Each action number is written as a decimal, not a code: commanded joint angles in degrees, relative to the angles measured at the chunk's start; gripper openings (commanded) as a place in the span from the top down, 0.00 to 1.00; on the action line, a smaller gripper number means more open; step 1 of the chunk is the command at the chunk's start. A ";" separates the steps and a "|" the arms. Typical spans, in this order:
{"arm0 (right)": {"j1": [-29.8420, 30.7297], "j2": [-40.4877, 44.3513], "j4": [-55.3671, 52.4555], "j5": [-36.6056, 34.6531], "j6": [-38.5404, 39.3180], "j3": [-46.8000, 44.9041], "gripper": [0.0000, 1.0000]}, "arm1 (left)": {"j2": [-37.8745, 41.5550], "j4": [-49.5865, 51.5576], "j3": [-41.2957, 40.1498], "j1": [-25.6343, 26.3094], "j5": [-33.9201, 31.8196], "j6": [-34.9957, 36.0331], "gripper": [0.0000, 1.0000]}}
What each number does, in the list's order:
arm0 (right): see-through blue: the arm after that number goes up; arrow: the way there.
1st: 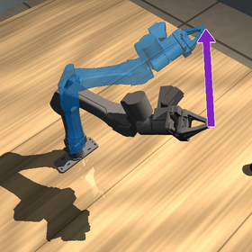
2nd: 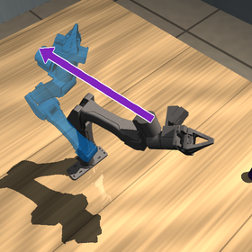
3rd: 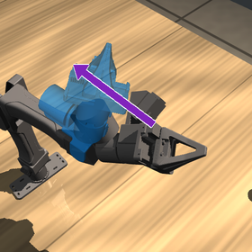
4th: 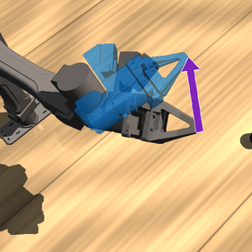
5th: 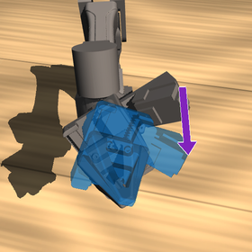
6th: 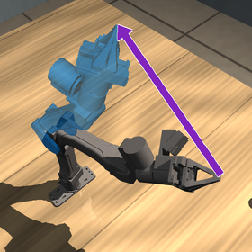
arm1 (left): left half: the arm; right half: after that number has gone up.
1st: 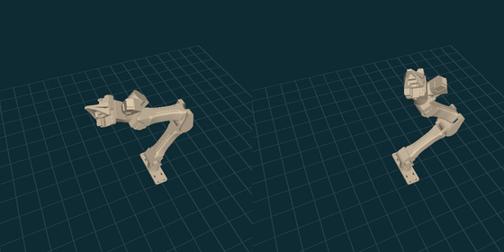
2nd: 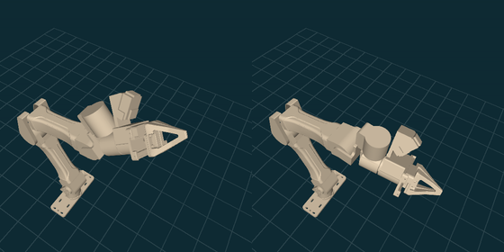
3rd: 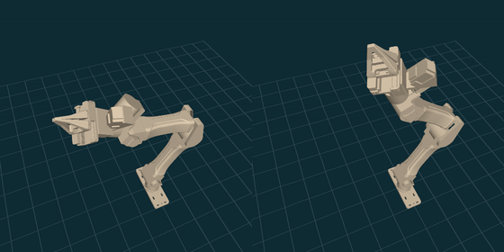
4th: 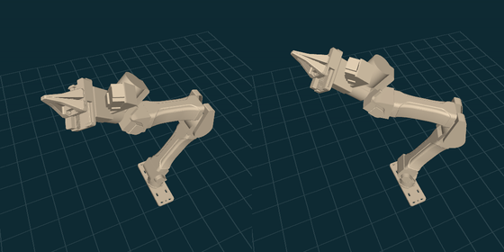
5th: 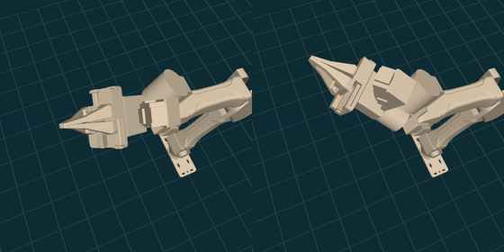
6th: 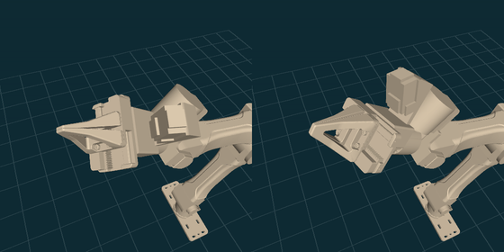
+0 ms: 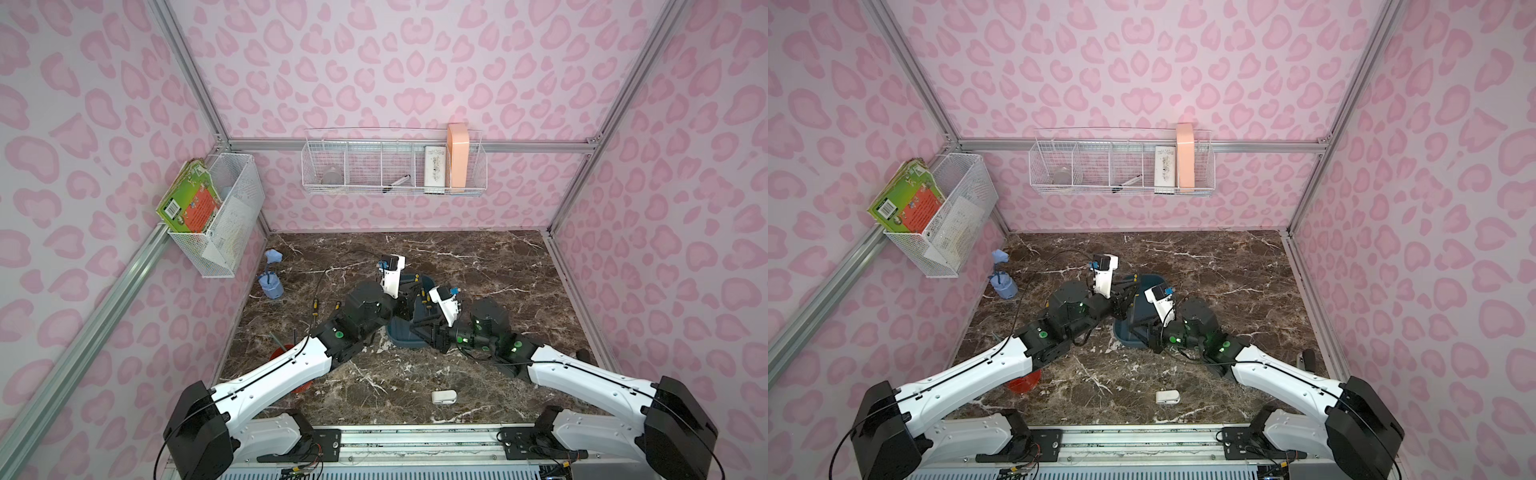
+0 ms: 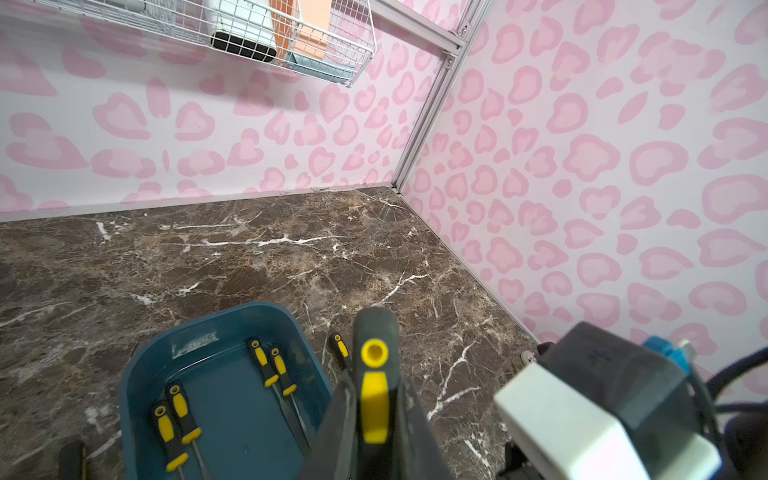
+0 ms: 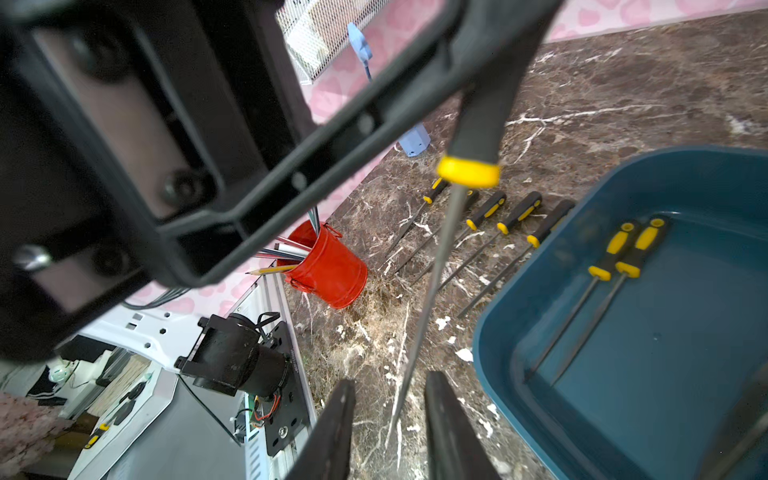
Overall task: Take the file tool out of the storage box
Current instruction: Pick up the file tool from the storage box.
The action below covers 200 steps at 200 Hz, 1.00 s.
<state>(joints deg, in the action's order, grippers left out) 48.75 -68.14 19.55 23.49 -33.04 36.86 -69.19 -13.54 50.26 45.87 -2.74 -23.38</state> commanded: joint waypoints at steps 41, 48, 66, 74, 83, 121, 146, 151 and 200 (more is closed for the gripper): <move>0.66 -3.77 2.82 -0.03 -0.73 1.54 0.80 | -1.10 0.56 0.80 0.01 -4.65 2.37 1.00; 0.67 -4.22 3.09 0.21 -0.84 1.53 0.80 | -1.29 0.57 0.93 0.01 -5.23 2.05 1.00; 0.62 -5.66 2.89 -0.43 -0.72 1.93 0.83 | -2.24 1.62 2.08 0.01 -5.53 1.99 1.00; 0.57 -6.32 2.69 -0.27 -0.71 2.30 0.85 | -2.56 1.97 2.46 0.01 -5.52 1.92 1.00; 0.58 -6.93 2.83 0.06 -0.63 2.38 0.86 | -2.79 1.86 2.56 0.01 -5.28 1.88 1.00; 0.38 -7.65 3.49 -0.17 -0.89 2.04 0.98 | -1.75 1.09 1.68 0.01 -4.51 1.49 1.00; 0.38 -6.35 2.80 -0.79 -0.86 1.57 1.00 | -1.17 2.40 1.43 0.01 -5.43 1.53 0.99; 0.43 -6.03 2.43 -0.93 -0.80 1.44 1.00 | -1.08 2.36 1.19 0.00 -5.33 1.53 0.95; -1.64 -4.13 -6.43 -3.56 1.69 2.68 1.00 | -0.50 6.54 1.73 -0.03 -4.72 -0.72 0.29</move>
<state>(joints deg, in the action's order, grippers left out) 48.34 -73.25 17.43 22.09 -33.34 38.59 -70.26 -10.04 51.46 45.98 -7.38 -22.35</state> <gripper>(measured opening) 0.050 0.541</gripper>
